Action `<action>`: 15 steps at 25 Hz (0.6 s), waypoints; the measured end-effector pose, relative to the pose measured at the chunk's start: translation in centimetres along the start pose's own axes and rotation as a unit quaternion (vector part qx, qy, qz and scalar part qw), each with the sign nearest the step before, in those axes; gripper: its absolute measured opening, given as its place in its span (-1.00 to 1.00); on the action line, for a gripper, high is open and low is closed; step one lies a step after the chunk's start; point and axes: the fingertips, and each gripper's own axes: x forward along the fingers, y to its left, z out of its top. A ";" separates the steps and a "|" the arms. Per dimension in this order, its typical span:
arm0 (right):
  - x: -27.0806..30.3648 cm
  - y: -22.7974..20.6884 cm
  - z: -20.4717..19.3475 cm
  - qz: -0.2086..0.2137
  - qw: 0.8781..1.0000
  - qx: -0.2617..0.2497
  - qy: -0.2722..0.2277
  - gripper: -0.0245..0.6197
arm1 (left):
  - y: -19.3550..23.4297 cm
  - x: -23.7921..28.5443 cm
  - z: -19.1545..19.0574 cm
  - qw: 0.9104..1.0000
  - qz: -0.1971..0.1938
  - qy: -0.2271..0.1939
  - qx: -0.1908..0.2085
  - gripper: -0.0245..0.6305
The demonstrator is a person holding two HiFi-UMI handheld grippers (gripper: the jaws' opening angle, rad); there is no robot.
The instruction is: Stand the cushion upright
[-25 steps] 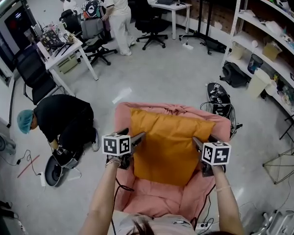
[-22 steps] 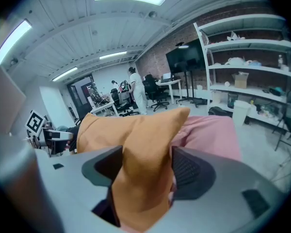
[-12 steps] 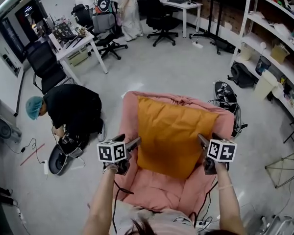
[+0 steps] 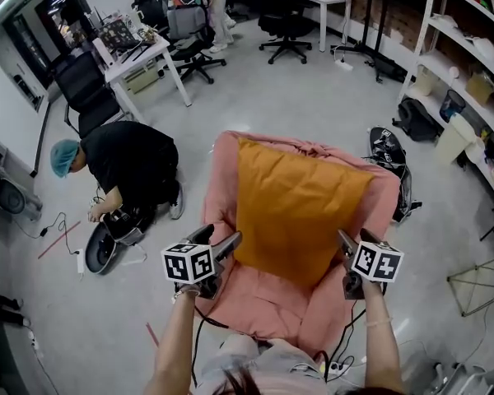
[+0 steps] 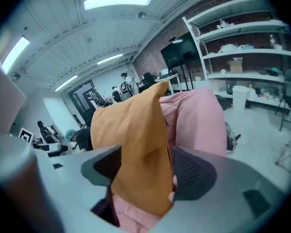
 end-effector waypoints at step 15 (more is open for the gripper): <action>-5.3 4.2 -5.2 -0.010 1.000 0.012 -0.013 0.08 | -2.1 -6.2 -4.1 0.999 -0.033 -0.012 0.022 0.04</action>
